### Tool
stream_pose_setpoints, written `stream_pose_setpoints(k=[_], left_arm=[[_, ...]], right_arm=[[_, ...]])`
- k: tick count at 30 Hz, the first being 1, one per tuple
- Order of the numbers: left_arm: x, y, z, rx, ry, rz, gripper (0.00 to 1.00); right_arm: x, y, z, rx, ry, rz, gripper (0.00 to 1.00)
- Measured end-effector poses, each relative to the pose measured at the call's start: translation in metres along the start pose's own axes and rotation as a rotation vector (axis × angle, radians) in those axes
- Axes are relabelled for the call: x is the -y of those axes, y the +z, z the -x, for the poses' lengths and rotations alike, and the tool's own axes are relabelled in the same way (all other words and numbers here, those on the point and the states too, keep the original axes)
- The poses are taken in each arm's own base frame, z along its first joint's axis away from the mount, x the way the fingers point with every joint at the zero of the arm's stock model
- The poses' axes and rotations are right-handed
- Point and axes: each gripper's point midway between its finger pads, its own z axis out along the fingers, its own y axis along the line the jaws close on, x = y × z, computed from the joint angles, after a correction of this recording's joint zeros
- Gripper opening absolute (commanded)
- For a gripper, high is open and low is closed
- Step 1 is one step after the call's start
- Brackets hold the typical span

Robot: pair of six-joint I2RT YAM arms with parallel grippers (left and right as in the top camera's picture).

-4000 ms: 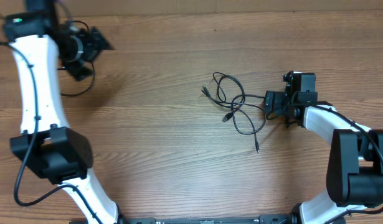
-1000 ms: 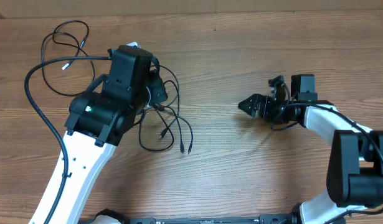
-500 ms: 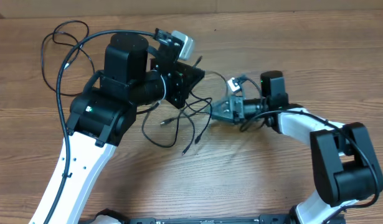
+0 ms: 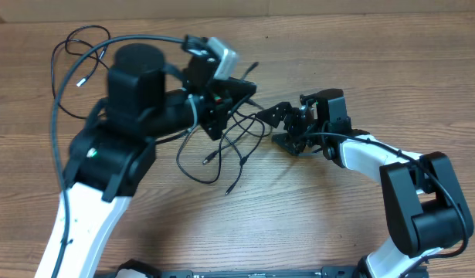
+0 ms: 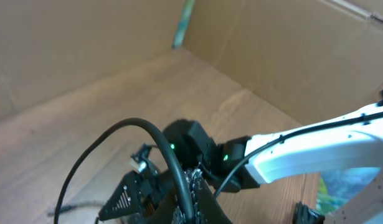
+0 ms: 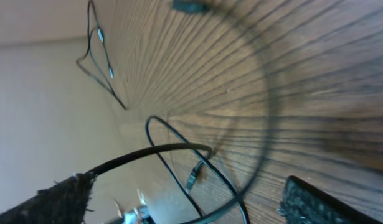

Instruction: Untangle cables

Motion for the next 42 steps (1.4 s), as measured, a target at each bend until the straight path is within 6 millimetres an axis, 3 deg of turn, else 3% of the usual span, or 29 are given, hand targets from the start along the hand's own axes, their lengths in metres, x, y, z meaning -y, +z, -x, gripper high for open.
stream_pose_setpoints(k=[4,11,19,22,24,29,33,38,41,42], left_arm=[[0.007,-0.016,0.008,0.038,0.024,0.018,0.04],[0.0,-0.018,0.009,0.042,0.023,0.061,0.04],[0.0,-0.018,0.007,0.037,0.018,0.066,0.04],[0.0,-0.018,0.007,0.036,0.018,0.065,0.04],[0.0,-0.018,0.007,0.035,0.017,0.065,0.04],[0.0,-0.018,0.007,0.033,0.016,0.064,0.04],[0.0,-0.018,0.004,0.025,0.009,0.064,0.04],[0.0,-0.018,0.004,0.024,0.009,0.064,0.04],[0.0,-0.018,0.004,0.024,0.005,0.064,0.04],[0.0,-0.018,0.004,0.024,0.004,0.064,0.04]], right_arm=[[-0.004,0.0,-0.009,-0.05,-0.084,0.026,1.0],[-0.02,-0.004,-0.031,-0.171,-0.205,0.133,1.0],[-0.045,-0.007,-0.028,-0.192,0.021,0.203,0.99],[-0.045,0.002,-0.025,-0.146,0.119,0.168,0.75],[-0.044,0.011,-0.024,-0.098,0.174,0.136,0.67],[-0.044,0.032,-0.024,0.039,0.257,0.081,0.61],[-0.06,0.038,-0.016,0.146,0.241,0.127,0.61],[-0.064,0.035,0.002,0.259,0.252,0.147,0.43],[-0.072,0.031,0.01,0.298,0.239,0.182,0.38],[-0.075,0.03,0.011,0.302,0.234,0.193,0.3]])
